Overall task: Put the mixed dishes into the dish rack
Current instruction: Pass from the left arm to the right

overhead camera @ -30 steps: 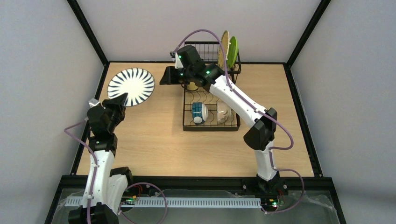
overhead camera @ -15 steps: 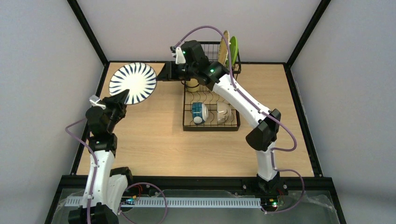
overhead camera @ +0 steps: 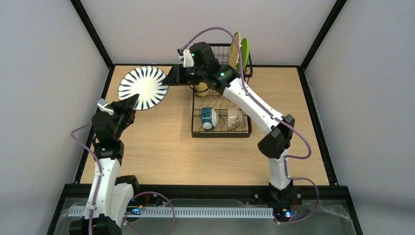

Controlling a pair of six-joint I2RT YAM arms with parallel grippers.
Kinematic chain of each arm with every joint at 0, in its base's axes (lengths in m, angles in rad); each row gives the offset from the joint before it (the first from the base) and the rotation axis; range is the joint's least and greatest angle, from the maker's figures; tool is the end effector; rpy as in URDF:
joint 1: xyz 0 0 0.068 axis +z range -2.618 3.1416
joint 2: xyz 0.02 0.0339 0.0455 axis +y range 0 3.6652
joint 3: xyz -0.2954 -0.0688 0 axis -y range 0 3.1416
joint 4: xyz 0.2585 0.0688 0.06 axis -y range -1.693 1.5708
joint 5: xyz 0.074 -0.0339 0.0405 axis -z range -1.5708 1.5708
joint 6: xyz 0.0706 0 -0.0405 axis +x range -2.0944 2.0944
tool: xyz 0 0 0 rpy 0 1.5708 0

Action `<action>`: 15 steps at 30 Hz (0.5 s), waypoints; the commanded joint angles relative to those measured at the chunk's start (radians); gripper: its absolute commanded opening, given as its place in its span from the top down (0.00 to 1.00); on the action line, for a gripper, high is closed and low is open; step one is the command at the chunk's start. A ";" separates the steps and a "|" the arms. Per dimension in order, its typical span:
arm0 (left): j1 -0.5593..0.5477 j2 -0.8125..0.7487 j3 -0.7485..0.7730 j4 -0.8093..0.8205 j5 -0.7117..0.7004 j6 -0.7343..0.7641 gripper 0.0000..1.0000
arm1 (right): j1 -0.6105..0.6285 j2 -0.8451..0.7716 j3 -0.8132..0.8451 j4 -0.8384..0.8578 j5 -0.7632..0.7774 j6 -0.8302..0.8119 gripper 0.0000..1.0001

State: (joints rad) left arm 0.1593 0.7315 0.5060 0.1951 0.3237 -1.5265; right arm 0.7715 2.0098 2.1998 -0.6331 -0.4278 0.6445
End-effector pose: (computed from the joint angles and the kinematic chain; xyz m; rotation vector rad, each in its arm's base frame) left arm 0.2074 0.0106 0.3072 -1.1182 1.3664 -1.2892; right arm 0.3473 0.3786 0.4294 -0.4441 2.1907 1.2760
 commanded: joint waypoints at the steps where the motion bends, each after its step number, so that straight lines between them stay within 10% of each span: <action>1: -0.005 -0.035 0.066 0.148 0.023 -0.013 0.98 | -0.006 -0.031 -0.001 0.023 -0.009 0.009 0.19; 15: -0.005 -0.020 0.072 0.182 0.038 -0.026 0.98 | -0.008 -0.042 -0.073 0.063 -0.016 0.015 0.19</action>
State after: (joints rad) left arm 0.1574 0.7315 0.5060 0.2092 0.3386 -1.5272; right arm 0.7696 2.0006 2.1437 -0.6018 -0.4278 0.6445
